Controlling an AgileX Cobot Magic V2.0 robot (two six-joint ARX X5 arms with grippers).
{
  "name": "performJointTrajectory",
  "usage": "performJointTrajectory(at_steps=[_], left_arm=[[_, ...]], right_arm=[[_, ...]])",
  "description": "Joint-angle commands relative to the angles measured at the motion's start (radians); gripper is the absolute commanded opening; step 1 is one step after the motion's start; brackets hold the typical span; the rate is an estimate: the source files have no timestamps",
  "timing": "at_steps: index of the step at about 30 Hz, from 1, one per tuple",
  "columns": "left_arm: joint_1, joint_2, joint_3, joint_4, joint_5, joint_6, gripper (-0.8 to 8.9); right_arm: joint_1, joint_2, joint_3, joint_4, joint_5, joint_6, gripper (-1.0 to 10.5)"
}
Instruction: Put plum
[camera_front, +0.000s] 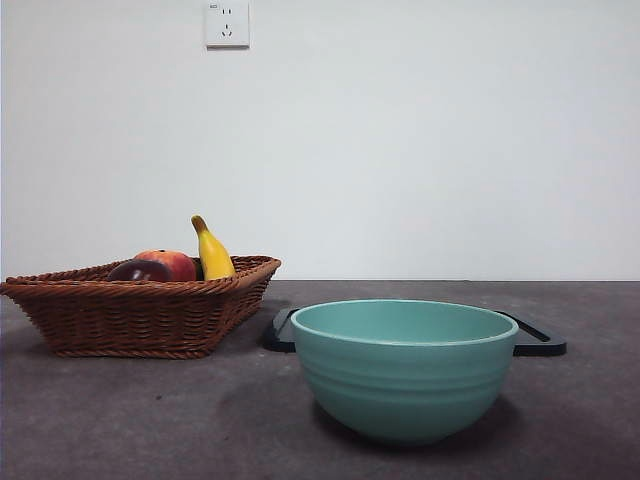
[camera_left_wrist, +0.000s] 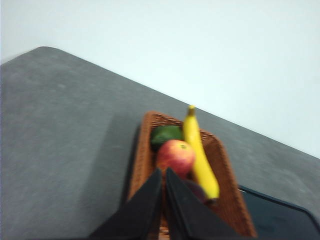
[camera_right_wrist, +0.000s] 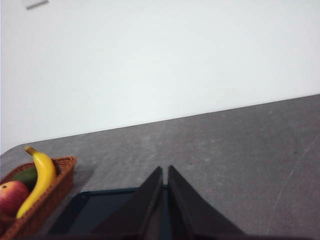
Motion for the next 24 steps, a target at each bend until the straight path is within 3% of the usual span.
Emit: performJointTrajectory(at_steps=[1, 7, 15, 21, 24], left_arm=[[0.001, 0.06, 0.1, -0.038, 0.054, 0.072, 0.1], [0.0, 0.23, 0.283, -0.207, 0.191, 0.196, 0.1], [-0.006, 0.452, 0.473, -0.427, 0.484, 0.334, 0.1], [-0.037, 0.566, 0.575, -0.636, 0.537, 0.484, 0.1], [-0.054, 0.582, 0.593, -0.682, 0.537, 0.507, 0.09]], right_arm=[[-0.001, 0.048, 0.089, -0.064, -0.008, -0.005, 0.1], [-0.001, 0.219, 0.296, -0.271, -0.129, -0.092, 0.1], [0.001, 0.49, 0.542, -0.565, -0.37, -0.222, 0.1], [0.049, 0.631, 0.658, -0.742, -0.424, -0.32, 0.1], [0.086, 0.671, 0.684, -0.812, -0.423, -0.364, 0.1]])
